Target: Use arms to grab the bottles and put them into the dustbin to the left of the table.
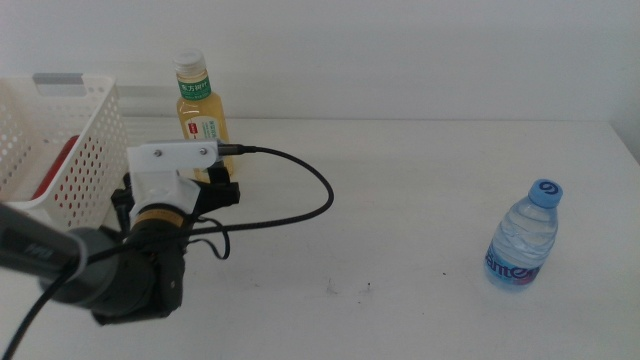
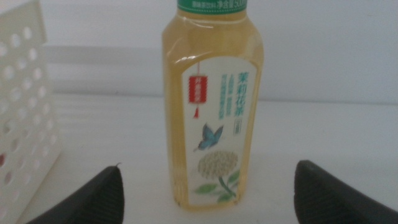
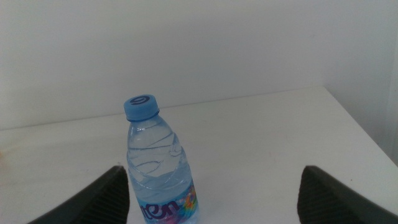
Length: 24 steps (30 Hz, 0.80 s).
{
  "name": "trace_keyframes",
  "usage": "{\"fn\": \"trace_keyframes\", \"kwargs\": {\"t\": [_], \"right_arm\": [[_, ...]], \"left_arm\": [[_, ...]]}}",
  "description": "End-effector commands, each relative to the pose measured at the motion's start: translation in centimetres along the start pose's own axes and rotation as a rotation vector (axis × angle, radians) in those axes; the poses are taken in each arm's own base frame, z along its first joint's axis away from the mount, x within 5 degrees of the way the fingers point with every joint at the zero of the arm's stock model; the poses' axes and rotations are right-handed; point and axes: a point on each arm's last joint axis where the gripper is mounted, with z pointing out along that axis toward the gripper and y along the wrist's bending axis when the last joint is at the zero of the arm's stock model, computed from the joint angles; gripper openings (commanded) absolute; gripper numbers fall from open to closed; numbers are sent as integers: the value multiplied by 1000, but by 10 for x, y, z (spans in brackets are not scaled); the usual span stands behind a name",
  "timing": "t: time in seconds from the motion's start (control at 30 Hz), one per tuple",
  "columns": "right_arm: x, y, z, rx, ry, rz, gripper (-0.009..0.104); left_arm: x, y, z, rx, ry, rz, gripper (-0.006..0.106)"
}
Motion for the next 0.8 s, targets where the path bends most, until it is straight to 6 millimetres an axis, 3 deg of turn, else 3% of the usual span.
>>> {"fn": "trace_keyframes", "kwargs": {"t": [0.0, 0.33, 0.77], "right_arm": [[1, -1, 0, 11, -6, -13, 90], [1, -1, 0, 11, -6, -13, 90], [1, -1, 0, 11, -6, -13, 90]], "left_arm": [[-3, -1, 13, -11, -42, 5, 94], [2, -5, 57, 9, 7, 12, 94], [5, 0, 90, 28, 22, 32, 94]]}}
